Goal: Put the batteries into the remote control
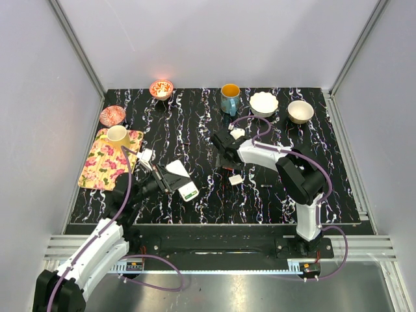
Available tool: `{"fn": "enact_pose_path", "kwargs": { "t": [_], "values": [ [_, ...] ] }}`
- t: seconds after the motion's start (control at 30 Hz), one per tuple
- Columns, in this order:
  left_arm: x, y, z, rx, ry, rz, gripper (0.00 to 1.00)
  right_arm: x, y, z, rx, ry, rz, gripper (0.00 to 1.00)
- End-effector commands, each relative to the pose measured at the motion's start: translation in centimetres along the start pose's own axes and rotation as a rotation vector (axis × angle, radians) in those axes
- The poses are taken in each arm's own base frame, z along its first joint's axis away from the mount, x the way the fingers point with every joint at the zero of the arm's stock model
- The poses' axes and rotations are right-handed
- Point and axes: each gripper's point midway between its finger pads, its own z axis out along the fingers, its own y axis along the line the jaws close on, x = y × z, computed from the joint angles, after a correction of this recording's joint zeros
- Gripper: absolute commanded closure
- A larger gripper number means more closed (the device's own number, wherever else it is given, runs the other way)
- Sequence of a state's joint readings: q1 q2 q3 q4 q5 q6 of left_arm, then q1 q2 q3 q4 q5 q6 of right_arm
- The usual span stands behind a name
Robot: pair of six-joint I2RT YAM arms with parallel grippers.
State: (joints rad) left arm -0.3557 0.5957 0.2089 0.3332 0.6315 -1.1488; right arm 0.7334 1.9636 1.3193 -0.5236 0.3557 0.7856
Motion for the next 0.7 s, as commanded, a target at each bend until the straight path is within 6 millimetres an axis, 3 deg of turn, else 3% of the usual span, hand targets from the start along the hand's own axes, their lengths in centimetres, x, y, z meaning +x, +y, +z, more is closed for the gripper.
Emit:
{"fn": "enact_pose_path", "kwargs": {
  "t": [0.0, 0.67],
  "values": [
    [-0.6, -0.9, 0.0, 0.048, -0.031, 0.044, 1.0, 0.1, 0.4, 0.1, 0.01, -0.002, -0.001, 0.33],
    [-0.3, -0.8, -0.2, 0.055, -0.024, 0.043, 1.0, 1.3, 0.8, 0.0, 0.032, 0.022, 0.001, 0.35]
  ]
}}
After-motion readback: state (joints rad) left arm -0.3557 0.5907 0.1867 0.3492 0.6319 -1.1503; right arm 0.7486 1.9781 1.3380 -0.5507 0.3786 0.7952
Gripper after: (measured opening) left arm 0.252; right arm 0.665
